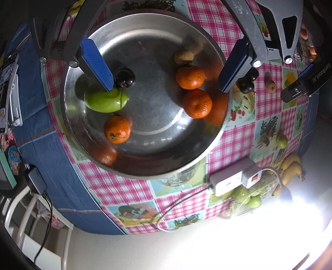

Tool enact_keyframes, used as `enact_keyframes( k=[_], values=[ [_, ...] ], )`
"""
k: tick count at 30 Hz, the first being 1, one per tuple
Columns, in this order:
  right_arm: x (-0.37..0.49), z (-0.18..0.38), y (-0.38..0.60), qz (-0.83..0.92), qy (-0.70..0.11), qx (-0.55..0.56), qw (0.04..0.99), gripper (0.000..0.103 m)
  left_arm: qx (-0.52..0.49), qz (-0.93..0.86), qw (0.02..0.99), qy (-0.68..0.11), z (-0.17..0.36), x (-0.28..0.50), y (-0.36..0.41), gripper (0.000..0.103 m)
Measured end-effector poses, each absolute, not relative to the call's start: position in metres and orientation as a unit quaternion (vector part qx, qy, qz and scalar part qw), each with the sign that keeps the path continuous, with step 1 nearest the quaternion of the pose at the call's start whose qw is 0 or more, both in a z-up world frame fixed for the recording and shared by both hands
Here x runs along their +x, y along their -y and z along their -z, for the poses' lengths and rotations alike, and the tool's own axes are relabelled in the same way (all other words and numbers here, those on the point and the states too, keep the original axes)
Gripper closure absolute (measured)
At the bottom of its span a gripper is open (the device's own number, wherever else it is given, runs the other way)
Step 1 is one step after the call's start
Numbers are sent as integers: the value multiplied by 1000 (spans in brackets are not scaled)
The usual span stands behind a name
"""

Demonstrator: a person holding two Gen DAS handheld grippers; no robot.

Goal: Organize fruits
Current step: 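Withdraw both tools from the bowl toward the remaining cherries and kiwi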

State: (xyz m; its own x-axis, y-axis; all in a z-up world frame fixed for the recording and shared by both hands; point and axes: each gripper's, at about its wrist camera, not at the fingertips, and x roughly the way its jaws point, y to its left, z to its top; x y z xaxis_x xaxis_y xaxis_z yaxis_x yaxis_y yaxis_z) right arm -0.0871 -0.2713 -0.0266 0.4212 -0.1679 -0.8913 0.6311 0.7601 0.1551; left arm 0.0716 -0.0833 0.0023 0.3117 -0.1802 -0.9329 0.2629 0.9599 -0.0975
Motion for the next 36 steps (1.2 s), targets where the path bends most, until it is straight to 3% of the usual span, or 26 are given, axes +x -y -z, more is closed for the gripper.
enact_keyframes(
  k=[36],
  values=[
    [3,14,158,139,-481,184,846,2,-51,37,829,-556,-13,126,-22,0]
  ],
)
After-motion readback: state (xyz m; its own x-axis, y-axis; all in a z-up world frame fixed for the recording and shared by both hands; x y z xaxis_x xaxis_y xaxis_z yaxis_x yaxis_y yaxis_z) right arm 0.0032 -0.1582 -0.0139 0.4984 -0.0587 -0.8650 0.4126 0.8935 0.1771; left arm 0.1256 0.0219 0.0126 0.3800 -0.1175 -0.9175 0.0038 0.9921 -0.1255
